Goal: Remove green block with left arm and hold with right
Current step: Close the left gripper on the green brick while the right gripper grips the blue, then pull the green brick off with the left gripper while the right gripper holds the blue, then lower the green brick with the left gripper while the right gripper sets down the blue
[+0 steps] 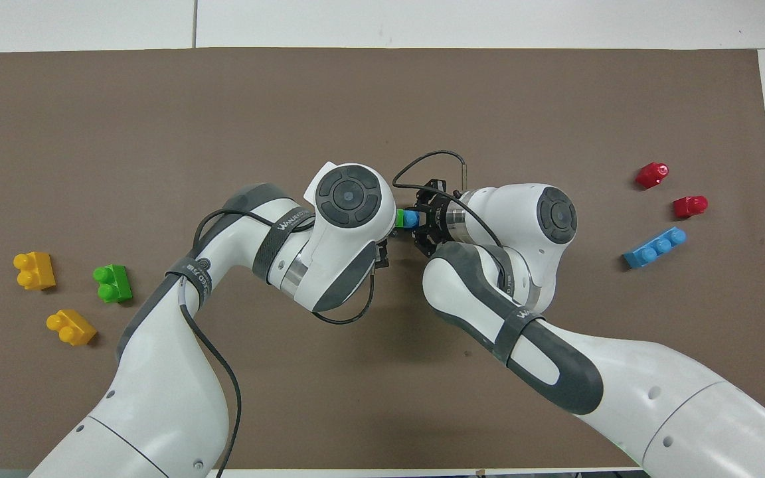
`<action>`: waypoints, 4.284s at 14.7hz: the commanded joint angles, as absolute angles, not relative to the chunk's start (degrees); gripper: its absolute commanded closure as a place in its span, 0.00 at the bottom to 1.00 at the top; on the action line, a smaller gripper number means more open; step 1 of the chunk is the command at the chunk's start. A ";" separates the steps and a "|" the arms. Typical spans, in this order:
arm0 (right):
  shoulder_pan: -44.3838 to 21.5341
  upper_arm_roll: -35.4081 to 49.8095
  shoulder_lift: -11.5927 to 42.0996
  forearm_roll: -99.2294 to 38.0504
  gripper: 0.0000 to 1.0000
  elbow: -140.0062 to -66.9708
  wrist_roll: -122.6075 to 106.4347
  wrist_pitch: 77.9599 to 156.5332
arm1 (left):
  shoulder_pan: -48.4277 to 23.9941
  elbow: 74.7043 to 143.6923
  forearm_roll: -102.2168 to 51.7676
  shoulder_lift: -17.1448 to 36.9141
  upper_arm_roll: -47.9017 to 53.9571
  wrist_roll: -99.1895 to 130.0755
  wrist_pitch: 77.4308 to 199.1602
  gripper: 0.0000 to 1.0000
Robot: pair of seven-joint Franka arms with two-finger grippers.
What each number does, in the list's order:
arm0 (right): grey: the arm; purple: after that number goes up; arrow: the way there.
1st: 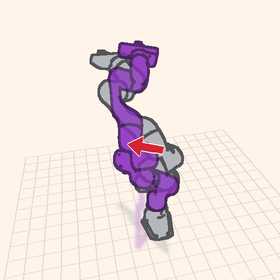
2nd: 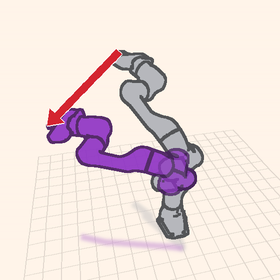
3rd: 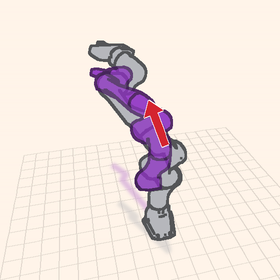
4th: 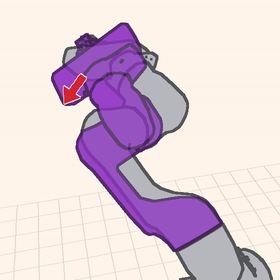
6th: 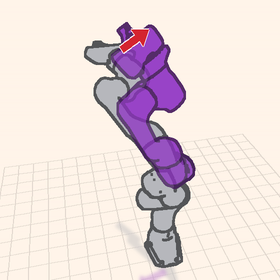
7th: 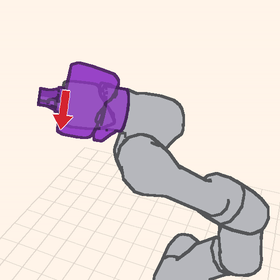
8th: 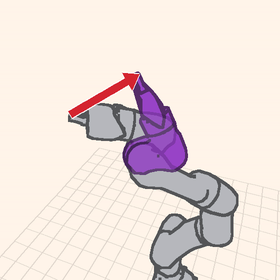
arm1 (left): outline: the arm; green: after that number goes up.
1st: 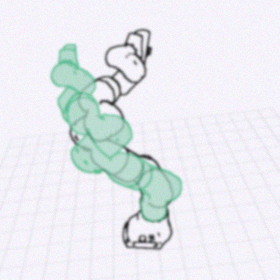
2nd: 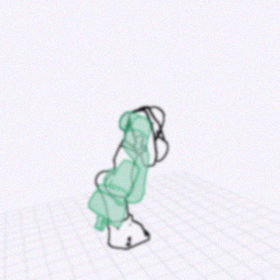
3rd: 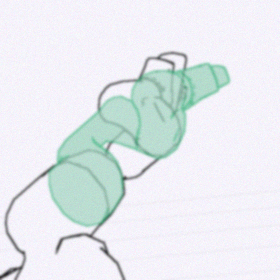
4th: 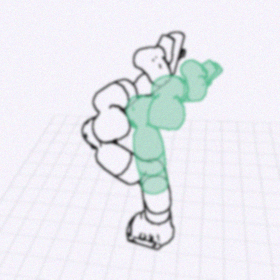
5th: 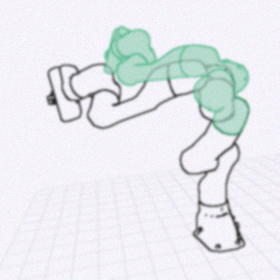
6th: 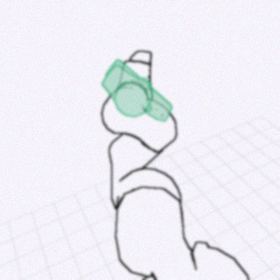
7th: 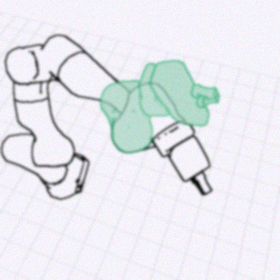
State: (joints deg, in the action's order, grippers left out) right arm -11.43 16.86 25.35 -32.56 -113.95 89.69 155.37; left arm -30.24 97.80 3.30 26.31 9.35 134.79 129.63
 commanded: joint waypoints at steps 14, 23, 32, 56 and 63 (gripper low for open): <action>-12.39 16.96 25.58 -33.66 1.00 -115.58 89.21 159.61 | -31.38 98.26 7.30 25.49 8.70 136.76 130.52 1.00; -12.30 16.87 26.10 -33.66 1.00 -115.58 88.95 160.05 | -28.92 99.93 6.68 16.89 8.96 136.76 124.64 1.00; -7.66 16.44 24.44 -31.65 1.00 -107.95 87.11 148.58 | -22.07 103.88 6.59 12.22 8.96 114.39 117.25 1.00; 26.37 16.44 27.77 -21.01 1.00 -101.07 54.40 121.46 | 10.98 119.18 -0.70 9.66 8.88 38.42 130.07 1.00; 26.28 16.44 27.77 -21.27 1.00 -104.23 54.23 125.68 | 12.83 118.65 -0.70 12.92 8.79 37.35 135.17 1.00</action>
